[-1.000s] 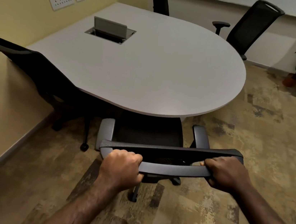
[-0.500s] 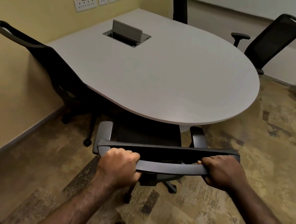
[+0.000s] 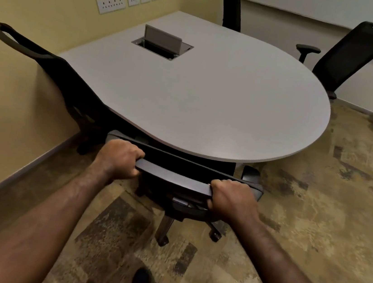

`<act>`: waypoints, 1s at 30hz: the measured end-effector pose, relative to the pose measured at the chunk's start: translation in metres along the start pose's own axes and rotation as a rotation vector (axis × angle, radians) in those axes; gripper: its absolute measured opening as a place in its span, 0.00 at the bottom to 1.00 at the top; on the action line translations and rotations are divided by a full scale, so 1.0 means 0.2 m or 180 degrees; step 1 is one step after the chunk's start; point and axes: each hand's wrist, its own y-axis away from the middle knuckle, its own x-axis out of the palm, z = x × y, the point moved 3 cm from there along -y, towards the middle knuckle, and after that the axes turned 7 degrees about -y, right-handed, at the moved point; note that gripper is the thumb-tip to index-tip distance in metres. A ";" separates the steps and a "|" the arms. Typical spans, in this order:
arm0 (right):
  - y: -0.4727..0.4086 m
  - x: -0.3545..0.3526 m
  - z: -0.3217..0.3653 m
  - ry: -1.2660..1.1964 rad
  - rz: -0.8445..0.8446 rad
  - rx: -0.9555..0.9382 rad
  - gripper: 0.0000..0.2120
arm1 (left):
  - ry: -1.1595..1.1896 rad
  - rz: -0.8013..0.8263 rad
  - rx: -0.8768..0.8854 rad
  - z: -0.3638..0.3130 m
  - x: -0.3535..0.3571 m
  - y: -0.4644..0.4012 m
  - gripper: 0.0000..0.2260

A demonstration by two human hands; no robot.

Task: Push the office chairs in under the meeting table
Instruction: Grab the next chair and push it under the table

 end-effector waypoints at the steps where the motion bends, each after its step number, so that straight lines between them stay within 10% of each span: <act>1: -0.03 0.00 0.00 -0.0005 0.0014 0.0036 0.09 | 0.0000 0.0025 0.0006 0.02 0.01 -0.04 0.11; 30: -0.74 0.00 -0.35 0.0299 0.0107 0.0080 0.10 | 0.0182 -0.0568 0.0150 0.26 0.17 -0.70 0.09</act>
